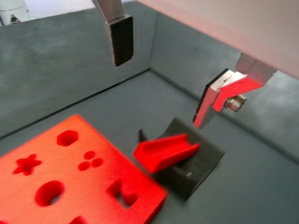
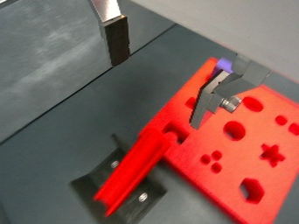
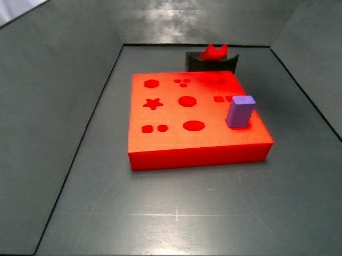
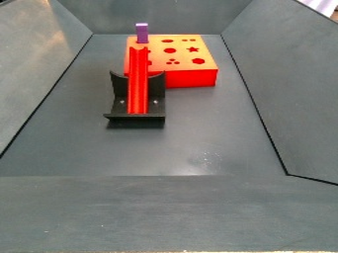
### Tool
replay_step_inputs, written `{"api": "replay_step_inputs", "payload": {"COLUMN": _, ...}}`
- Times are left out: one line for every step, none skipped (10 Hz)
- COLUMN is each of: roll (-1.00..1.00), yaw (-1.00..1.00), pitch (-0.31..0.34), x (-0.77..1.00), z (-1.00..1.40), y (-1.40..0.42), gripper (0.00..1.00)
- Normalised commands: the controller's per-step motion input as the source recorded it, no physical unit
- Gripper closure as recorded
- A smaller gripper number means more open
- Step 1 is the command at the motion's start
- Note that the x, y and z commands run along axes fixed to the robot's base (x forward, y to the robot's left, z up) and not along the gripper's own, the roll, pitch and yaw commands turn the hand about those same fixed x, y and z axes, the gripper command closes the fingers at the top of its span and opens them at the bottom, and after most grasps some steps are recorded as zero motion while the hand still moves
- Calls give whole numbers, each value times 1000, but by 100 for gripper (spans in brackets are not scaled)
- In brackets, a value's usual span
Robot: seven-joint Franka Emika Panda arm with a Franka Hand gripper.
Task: Pick up the arch object. Move up. Place the arch object on the fixture. Regrasp the arch object. Move to above the board. Insert the arch object.
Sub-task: Regrasp the arch object.
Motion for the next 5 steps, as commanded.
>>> {"api": "replay_step_inputs", "payload": {"roll": 1000, "yaw": 36, "pitch": 40, "x": 11, "z": 11, "y": -24, "gripper": 0}}
{"api": "replay_step_inputs", "payload": {"roll": 1000, "yaw": 39, "pitch": 47, "x": 24, "z": 6, "y": -21, "gripper": 0}}
{"api": "replay_step_inputs", "payload": {"roll": 1000, "yaw": 43, "pitch": 57, "x": 34, "z": 2, "y": -23, "gripper": 0}}
{"api": "replay_step_inputs", "payload": {"roll": 1000, "yaw": 49, "pitch": 73, "x": 53, "z": 3, "y": -29, "gripper": 0}}
{"api": "replay_step_inputs", "payload": {"roll": 1000, "yaw": 55, "pitch": 88, "x": 67, "z": 0, "y": -29, "gripper": 0}}
